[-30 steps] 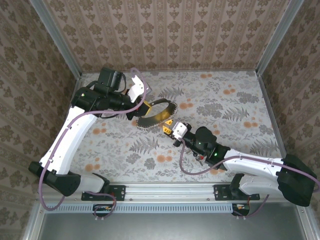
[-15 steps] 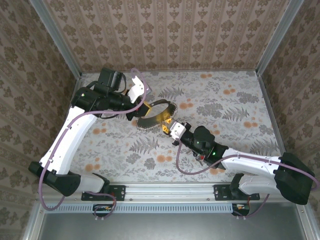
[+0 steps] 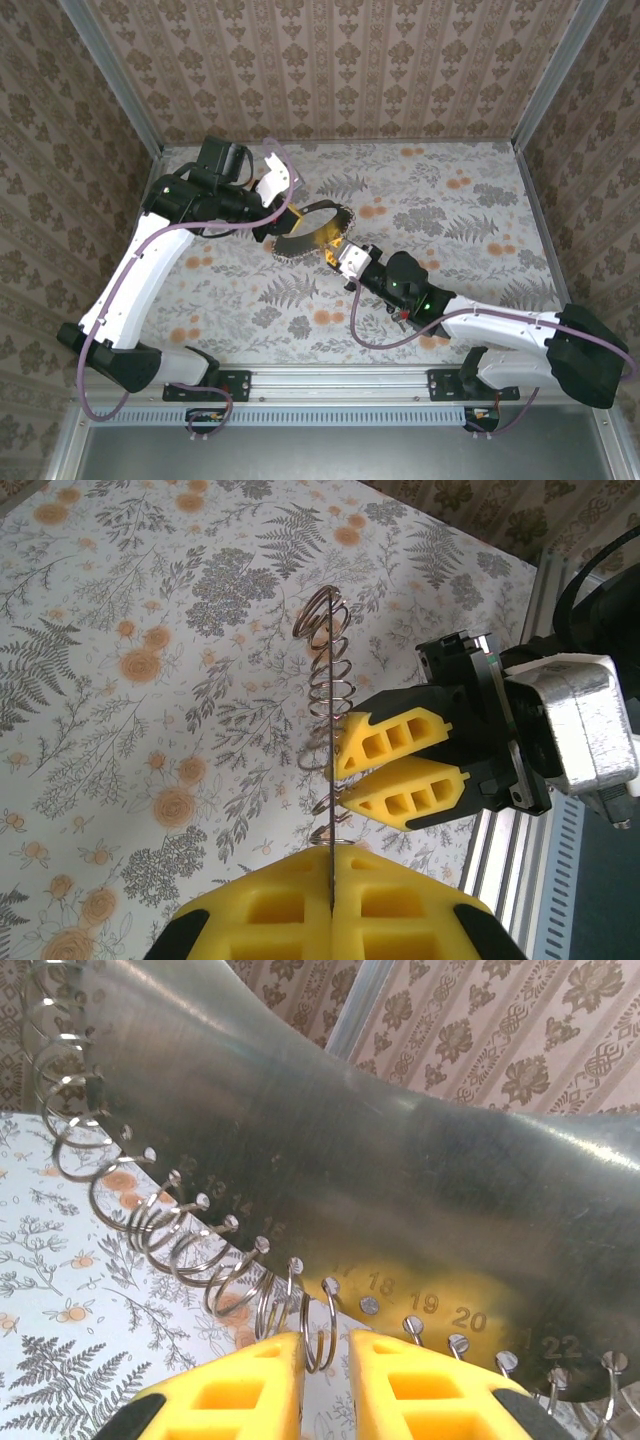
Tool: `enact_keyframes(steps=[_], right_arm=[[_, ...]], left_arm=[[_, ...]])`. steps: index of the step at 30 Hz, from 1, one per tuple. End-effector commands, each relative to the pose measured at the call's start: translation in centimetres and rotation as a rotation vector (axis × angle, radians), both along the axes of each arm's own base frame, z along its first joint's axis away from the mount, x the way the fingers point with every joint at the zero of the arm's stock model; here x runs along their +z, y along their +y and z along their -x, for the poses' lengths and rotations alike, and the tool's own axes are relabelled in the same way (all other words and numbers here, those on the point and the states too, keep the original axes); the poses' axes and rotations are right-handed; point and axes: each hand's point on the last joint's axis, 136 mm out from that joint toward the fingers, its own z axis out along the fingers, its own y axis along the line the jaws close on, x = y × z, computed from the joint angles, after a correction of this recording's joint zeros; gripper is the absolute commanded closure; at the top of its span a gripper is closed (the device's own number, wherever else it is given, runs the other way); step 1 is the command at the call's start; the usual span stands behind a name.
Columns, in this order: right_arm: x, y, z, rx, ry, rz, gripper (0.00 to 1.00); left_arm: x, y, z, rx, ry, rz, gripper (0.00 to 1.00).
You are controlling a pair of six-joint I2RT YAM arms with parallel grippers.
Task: Put the keys on the keyring
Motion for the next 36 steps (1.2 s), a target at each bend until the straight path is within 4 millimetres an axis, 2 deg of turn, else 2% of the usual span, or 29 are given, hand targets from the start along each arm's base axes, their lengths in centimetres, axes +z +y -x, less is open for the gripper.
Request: enact_keyframes(steps=[1,26,36], right_arm=[[1.07,0.21,-0.48,-0.009,-0.009,-0.038,0.78],[0.37,-0.30,-1.27,-0.039,0.015,-0.105,0.82],[0.91,-0.38,-1.08,-0.033,0.016,-0.127,0.94]], left_arm=[[2.04,-0.02,1.02,-0.030,-0.056,0.038,1.00],[2.22,-0.14,1.12,-0.029,-0.059,0.048,1.00],[2.20,-0.25,0.91,-0.013,-0.059,0.065,1.00]])
